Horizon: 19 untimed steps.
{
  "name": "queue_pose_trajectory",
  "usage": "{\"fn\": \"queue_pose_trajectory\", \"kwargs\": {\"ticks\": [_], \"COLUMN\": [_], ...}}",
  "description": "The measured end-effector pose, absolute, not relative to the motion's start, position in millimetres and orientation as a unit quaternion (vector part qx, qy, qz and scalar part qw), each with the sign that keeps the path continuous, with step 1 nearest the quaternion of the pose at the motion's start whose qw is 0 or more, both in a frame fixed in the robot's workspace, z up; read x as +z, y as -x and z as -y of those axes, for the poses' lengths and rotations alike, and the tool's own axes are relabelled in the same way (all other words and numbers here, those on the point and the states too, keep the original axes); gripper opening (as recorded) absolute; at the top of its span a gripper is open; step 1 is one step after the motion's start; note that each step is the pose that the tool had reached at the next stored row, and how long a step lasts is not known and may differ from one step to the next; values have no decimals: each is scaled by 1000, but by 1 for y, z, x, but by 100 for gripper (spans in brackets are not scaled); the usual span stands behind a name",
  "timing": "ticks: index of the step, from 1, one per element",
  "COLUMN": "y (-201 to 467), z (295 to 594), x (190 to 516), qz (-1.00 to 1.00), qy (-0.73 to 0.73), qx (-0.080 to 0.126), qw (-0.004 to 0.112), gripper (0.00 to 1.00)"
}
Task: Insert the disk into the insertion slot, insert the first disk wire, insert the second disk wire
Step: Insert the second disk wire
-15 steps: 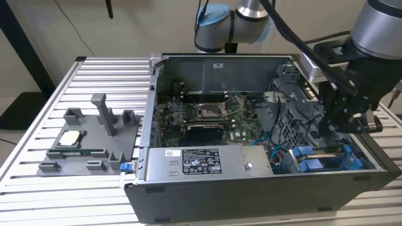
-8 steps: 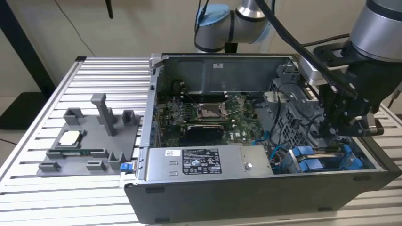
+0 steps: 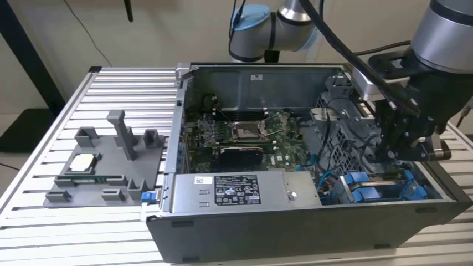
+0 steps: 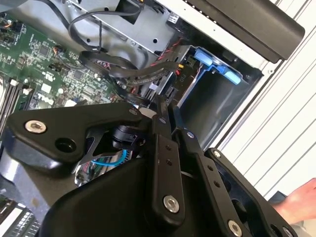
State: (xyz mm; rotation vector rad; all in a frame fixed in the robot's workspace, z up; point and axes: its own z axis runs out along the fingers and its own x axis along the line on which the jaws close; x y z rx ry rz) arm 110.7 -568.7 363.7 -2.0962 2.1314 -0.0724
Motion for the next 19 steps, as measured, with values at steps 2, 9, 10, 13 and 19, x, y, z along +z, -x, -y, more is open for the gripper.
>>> {"fn": "queue_pose_trajectory", "kwargs": {"ticks": [2, 9, 10, 13, 19], "y": [-111, -111, -111, -111, -111], "z": [569, 569, 569, 569, 569], "x": [361, 351, 350, 349, 349], "qz": [-711, -711, -711, -711, -711], "qy": [699, 699, 699, 699, 699], "qx": [-25, -27, -27, -27, -27], "qw": [74, 75, 75, 75, 75], "gripper": [16, 16, 16, 16, 16]}}
